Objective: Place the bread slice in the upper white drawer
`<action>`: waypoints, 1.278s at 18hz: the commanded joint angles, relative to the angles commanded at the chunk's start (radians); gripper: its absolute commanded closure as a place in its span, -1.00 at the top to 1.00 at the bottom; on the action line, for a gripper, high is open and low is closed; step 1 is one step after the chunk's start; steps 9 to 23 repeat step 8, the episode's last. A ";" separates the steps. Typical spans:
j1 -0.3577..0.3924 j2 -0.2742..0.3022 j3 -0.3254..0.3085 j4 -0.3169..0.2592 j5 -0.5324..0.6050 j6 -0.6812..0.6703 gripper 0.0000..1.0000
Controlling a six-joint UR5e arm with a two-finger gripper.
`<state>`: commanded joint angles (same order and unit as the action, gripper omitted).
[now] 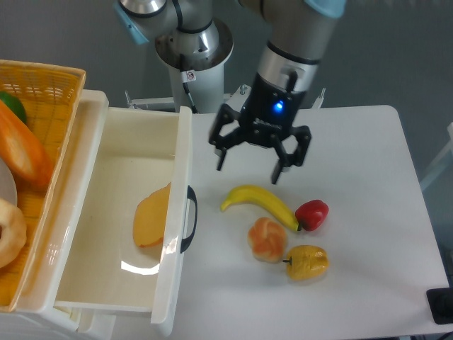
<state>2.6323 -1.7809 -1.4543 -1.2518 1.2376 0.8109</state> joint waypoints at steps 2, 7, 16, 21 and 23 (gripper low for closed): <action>0.000 -0.005 0.017 0.008 0.043 0.107 1.00; -0.006 -0.005 0.014 0.009 0.193 0.272 1.00; -0.008 -0.003 0.009 0.009 0.206 0.293 1.00; -0.008 -0.003 0.009 0.009 0.206 0.293 1.00; -0.008 -0.003 0.009 0.009 0.206 0.293 1.00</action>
